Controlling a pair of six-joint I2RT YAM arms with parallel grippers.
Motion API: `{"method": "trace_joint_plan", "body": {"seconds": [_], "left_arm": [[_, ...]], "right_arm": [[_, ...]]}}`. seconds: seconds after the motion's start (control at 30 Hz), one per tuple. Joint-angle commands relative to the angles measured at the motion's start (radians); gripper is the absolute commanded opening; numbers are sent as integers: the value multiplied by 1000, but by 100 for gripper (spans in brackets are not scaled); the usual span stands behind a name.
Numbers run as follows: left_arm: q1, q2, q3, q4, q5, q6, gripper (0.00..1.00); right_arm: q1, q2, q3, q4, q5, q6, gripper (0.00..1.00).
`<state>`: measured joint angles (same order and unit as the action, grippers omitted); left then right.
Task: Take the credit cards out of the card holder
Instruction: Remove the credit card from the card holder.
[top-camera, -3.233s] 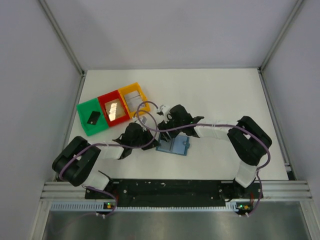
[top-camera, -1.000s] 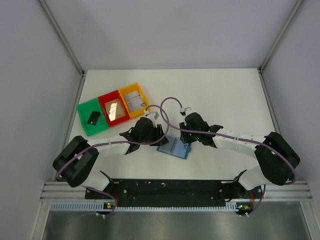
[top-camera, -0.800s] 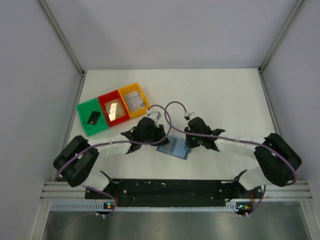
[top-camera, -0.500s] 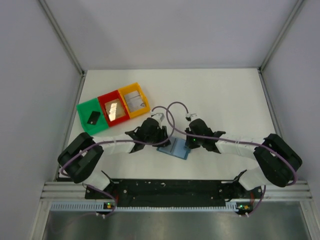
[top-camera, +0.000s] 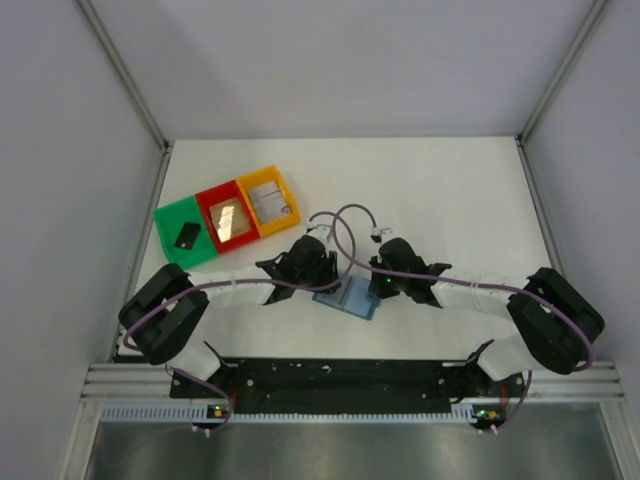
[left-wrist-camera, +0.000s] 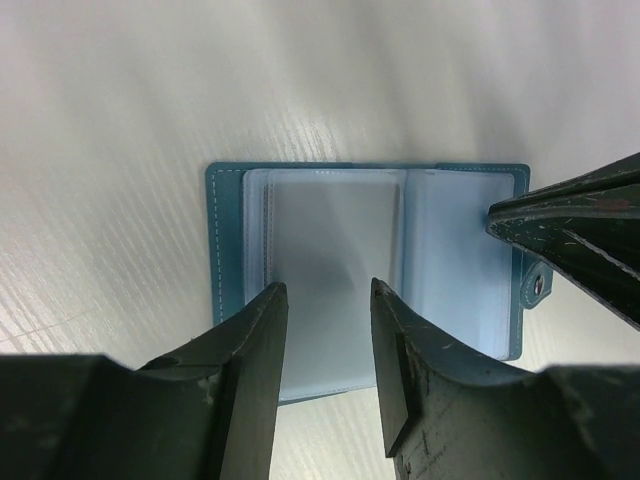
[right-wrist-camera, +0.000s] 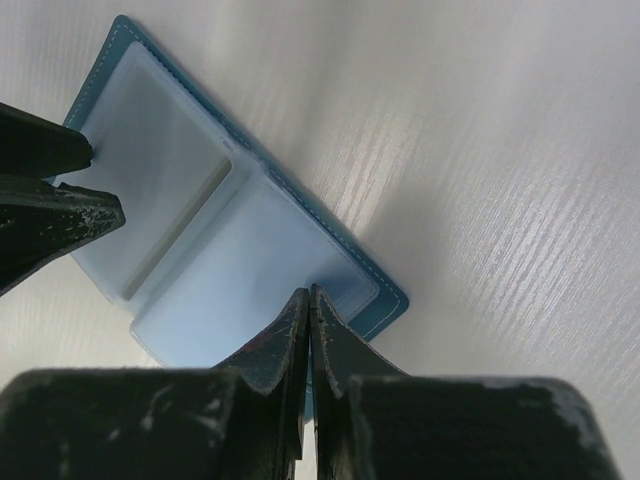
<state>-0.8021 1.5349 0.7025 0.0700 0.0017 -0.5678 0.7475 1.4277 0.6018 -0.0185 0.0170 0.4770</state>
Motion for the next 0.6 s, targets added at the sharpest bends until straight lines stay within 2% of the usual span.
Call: {"method": "trace_joint_plan", "body": {"seconds": [0.0,0.13,0.3,0.57], "left_arm": [[-26,18,31,-10,-26,20,44],[-35,44,49,-44,-38,17,45],[-46,2,46,-65,-118,29,45],[-48,-27,55,-65,-172,45,45]], "right_arm": [[-5,-18,-13,11,-14,8,1],[-5,-18,-17,43,-14,9,1],[-8,-19,-17,46,-12,8,1],[-8,-16,-16,49,-12,5,1]]}}
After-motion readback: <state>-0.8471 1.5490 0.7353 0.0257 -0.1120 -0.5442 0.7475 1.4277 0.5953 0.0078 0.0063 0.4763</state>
